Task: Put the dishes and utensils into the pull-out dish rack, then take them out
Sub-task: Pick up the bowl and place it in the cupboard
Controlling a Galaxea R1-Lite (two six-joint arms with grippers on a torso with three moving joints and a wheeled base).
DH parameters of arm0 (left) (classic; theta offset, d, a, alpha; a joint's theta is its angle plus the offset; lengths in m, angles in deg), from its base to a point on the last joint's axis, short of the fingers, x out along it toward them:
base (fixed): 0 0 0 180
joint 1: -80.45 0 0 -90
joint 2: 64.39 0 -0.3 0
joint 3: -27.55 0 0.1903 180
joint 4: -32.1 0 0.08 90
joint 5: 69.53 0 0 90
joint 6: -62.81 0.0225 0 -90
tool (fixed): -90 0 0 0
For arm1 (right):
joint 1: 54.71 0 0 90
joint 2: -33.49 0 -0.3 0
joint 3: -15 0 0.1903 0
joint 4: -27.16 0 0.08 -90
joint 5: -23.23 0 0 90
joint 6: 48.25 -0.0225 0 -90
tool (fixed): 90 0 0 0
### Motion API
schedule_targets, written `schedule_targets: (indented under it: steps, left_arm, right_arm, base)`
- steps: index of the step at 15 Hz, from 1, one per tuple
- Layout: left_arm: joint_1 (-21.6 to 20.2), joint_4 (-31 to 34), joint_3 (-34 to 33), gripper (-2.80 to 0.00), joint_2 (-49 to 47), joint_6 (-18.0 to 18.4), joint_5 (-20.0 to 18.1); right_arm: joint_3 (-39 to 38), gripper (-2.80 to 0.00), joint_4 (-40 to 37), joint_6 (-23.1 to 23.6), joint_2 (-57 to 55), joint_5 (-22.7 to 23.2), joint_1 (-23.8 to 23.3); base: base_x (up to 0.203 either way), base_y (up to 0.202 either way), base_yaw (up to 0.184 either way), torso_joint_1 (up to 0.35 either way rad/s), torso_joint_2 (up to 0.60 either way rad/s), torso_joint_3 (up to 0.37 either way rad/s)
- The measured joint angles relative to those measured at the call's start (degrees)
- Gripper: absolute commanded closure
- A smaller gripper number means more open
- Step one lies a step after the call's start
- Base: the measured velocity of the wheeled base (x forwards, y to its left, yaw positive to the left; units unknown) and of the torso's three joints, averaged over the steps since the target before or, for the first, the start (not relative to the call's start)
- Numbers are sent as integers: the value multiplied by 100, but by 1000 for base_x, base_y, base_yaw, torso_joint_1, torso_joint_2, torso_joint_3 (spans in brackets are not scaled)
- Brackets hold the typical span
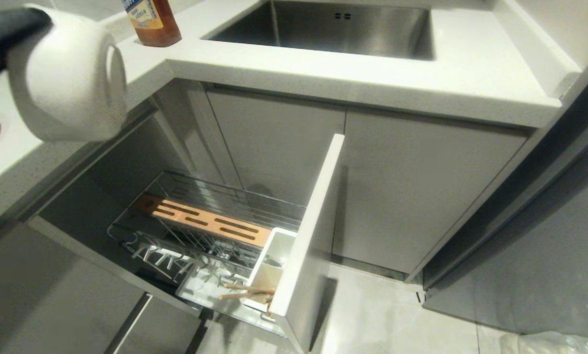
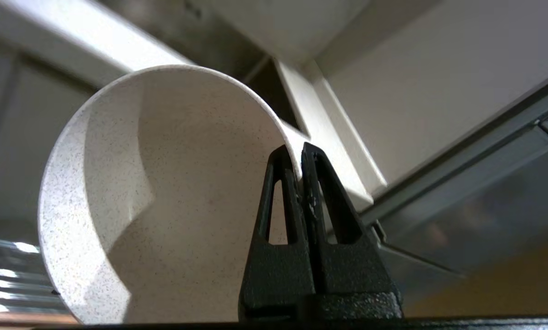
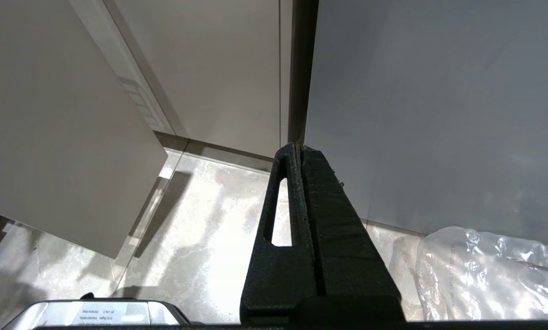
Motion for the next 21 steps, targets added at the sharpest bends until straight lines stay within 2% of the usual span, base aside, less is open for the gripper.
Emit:
schedule_targets:
  steps: [2, 3, 7, 10, 11, 14, 17, 21]
  left_arm:
    - [81, -662, -474, 0, -329, -421, 128]
    - [109, -1025, -649, 0, -558, -581, 345]
    - [215, -2275, -886, 0, -1727, -689, 1484]
    - [445, -3454, -950, 0, -2677, -743, 2453]
    - [521, -3739, -985, 0, -2905, -809, 2666]
    - [711, -4310, -1089, 0, -3473, -1011, 3124]
    - [814, -4872, -1312, 0, -3912, -1095, 3407]
    - [879, -5046, -1435, 0, -4350, -1569, 3720]
  right_arm:
    - [0, 0, 0, 0, 1, 0, 0]
    - [0, 0, 0, 0, -1, 0, 0]
    - [0, 0, 0, 0, -1, 0, 0]
    - [0, 0, 0, 0, 1, 0, 0]
    - [0, 0, 0, 0, -1, 0, 0]
    - [0, 0, 0, 0, 1, 0, 0]
    - [0, 0, 0, 0, 1, 0, 0]
    - [0, 0, 0, 0, 1, 0, 0]
  base:
    - [0, 0, 0, 0, 0, 0]
    - [0, 0, 0, 0, 0, 0]
    - [0, 0, 0, 0, 0, 0]
    - [0, 0, 0, 0, 0, 0]
    - [0, 0, 0, 0, 0, 0]
    - [0, 0, 0, 0, 0, 0]
    - [0, 0, 0, 0, 0, 0]
    - [0, 0, 0, 0, 0, 0]
